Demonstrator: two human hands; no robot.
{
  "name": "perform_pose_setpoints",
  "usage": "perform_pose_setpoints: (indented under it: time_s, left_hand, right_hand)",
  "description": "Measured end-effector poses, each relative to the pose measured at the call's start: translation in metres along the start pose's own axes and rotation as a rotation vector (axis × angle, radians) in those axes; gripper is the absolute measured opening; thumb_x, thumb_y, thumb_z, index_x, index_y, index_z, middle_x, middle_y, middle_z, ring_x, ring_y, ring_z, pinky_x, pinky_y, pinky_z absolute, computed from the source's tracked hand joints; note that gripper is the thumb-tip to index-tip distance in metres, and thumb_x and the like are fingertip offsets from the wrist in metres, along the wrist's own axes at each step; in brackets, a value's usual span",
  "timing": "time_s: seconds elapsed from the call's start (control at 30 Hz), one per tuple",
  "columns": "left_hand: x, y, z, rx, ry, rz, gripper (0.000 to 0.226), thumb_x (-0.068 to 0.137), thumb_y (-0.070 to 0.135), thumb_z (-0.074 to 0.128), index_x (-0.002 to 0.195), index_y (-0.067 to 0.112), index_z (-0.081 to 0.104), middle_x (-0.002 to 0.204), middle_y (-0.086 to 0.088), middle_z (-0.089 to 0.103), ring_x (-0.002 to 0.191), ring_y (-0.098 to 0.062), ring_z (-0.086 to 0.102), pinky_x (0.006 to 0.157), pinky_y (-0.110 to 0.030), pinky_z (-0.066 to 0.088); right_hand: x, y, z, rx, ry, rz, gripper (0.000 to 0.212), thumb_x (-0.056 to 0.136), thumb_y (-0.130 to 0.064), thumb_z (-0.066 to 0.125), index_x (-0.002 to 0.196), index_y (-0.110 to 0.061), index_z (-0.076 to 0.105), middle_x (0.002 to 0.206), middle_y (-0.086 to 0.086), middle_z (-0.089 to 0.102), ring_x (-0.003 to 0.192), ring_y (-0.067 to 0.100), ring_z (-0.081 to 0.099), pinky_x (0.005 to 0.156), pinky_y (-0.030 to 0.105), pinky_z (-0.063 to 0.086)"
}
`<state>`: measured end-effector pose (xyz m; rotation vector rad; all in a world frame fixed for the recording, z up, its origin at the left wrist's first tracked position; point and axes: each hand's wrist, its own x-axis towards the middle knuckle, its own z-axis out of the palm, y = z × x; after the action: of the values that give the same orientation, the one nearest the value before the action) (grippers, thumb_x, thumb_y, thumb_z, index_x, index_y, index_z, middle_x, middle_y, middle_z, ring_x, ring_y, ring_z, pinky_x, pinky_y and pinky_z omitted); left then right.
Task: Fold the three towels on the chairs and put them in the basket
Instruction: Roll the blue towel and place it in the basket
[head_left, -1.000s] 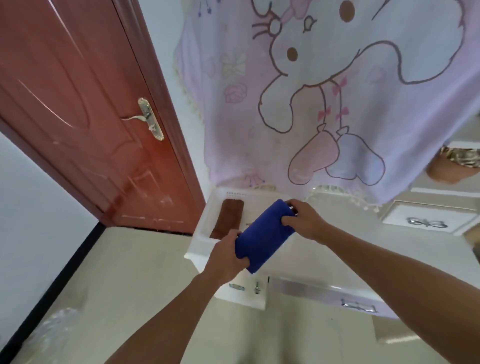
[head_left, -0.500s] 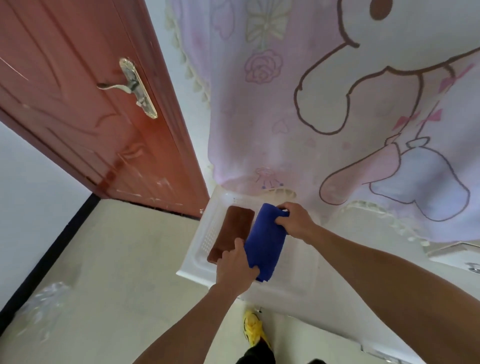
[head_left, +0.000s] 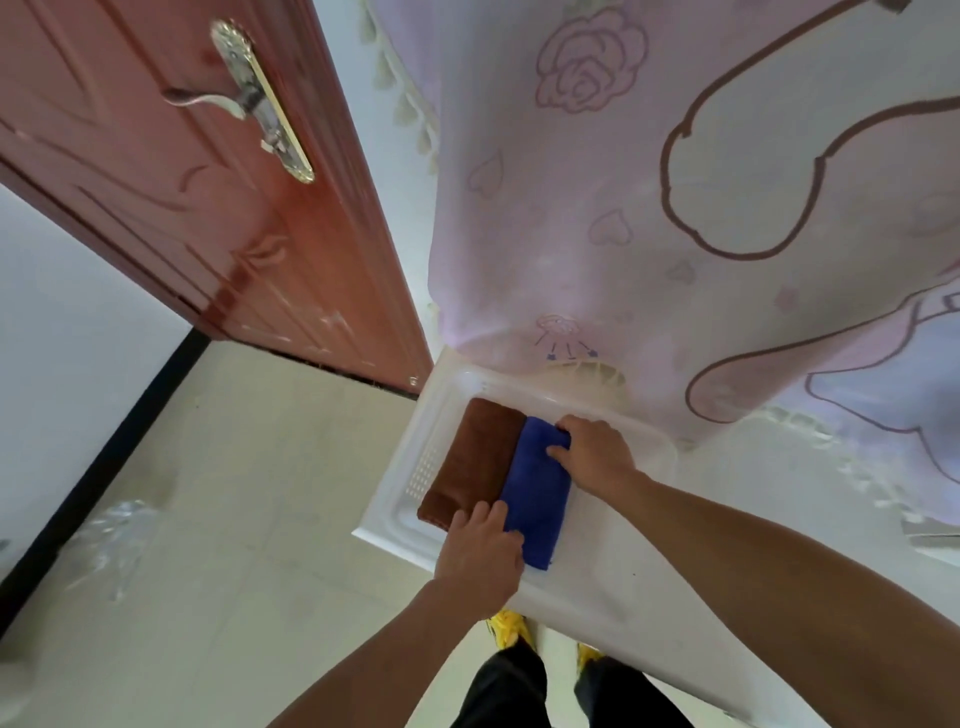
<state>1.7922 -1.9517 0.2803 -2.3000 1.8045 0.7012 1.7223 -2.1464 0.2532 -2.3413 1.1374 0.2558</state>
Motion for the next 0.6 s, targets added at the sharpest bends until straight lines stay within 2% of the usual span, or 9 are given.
perform_pose_setpoints:
  time_s: [0.07,0.13,0.23,0.27,0.33,0.4,0.47,0.53,0.6]
  left_hand:
    - [0.0,-0.003,0.0,0.015,-0.024,-0.011,0.033,0.1,0.04,0.034,0.118,0.029,0.06,0.123,0.002,0.044,0.11,-0.02,0.04,0.096,-0.037,0.035]
    - [0.001,0.0,-0.002,-0.003,-0.044,-0.033,0.034,0.101,0.041,0.033,0.119,0.03,0.059,0.123,0.003,0.044,0.11,-0.019,0.039,0.096,-0.037,0.035]
    - [0.002,0.006,-0.004,-0.003,-0.047,-0.061,0.038,0.101,0.042,0.029,0.118,0.029,0.061,0.121,0.002,0.044,0.107,-0.021,0.039,0.093,-0.037,0.034]
    - [0.003,0.007,-0.004,0.003,-0.043,-0.073,0.039,0.101,0.042,0.028,0.118,0.028,0.061,0.12,0.002,0.044,0.107,-0.021,0.039,0.093,-0.037,0.034]
    - [0.006,0.008,-0.002,0.011,-0.042,-0.09,0.039,0.101,0.042,0.029,0.119,0.029,0.061,0.12,0.001,0.044,0.107,-0.021,0.039,0.092,-0.037,0.034]
    - [0.008,0.009,0.0,0.008,-0.043,-0.111,0.038,0.1,0.041,0.031,0.12,0.029,0.061,0.12,0.001,0.044,0.108,-0.022,0.04,0.091,-0.037,0.034]
    - [0.006,0.014,0.002,0.027,-0.045,-0.134,0.036,0.1,0.039,0.033,0.121,0.028,0.06,0.12,0.001,0.045,0.107,-0.022,0.041,0.091,-0.037,0.034]
    - [0.0,0.02,0.003,0.042,-0.039,-0.164,0.035,0.1,0.037,0.034,0.121,0.027,0.06,0.121,0.0,0.047,0.107,-0.022,0.043,0.091,-0.036,0.036]
    - [-0.009,0.023,0.005,0.044,-0.008,-0.199,0.035,0.1,0.036,0.033,0.119,0.024,0.06,0.122,-0.001,0.05,0.111,-0.023,0.044,0.096,-0.037,0.036]
  right_hand:
    - [-0.007,0.004,-0.007,-0.162,0.032,-0.085,0.039,0.095,-0.042,0.052,0.127,-0.021,0.052,0.117,0.005,0.064,0.103,0.027,0.062,0.081,0.036,0.05]
    - [-0.018,0.009,-0.012,-0.281,0.141,-0.246,0.04,0.095,-0.034,0.053,0.133,-0.021,0.049,0.121,0.005,0.058,0.106,0.026,0.059,0.078,0.037,0.054]
    - [-0.028,0.016,-0.002,-0.397,0.12,-0.494,0.055,0.064,-0.007,0.08,0.117,-0.013,0.067,0.114,0.014,0.063,0.102,0.033,0.063,0.069,0.039,0.059]
    - [-0.028,0.021,0.004,-0.424,0.103,-0.524,0.058,0.054,-0.004,0.085,0.11,-0.013,0.071,0.112,0.016,0.066,0.101,0.035,0.065,0.066,0.039,0.06]
    - [-0.026,0.028,0.01,-0.43,0.036,-0.508,0.059,0.049,-0.006,0.088,0.106,-0.015,0.073,0.115,0.016,0.067,0.105,0.036,0.066,0.063,0.041,0.059]
    - [-0.022,0.032,0.01,-0.422,-0.018,-0.528,0.061,0.06,-0.006,0.081,0.118,-0.016,0.068,0.129,0.016,0.061,0.119,0.035,0.059,0.069,0.044,0.057]
    - [-0.021,0.036,0.005,-0.437,-0.049,-0.576,0.062,0.082,-0.008,0.062,0.141,-0.02,0.048,0.152,0.012,0.037,0.14,0.03,0.035,0.09,0.046,0.047]
    - [-0.021,0.039,-0.002,-0.508,-0.096,-0.574,0.062,0.092,-0.012,0.047,0.151,-0.025,0.029,0.161,0.006,0.016,0.147,0.025,0.016,0.102,0.043,0.037]
    - [-0.02,0.038,-0.01,-0.53,-0.107,-0.605,0.058,0.093,-0.013,0.046,0.149,-0.024,0.034,0.16,0.006,0.02,0.146,0.026,0.019,0.102,0.043,0.036]
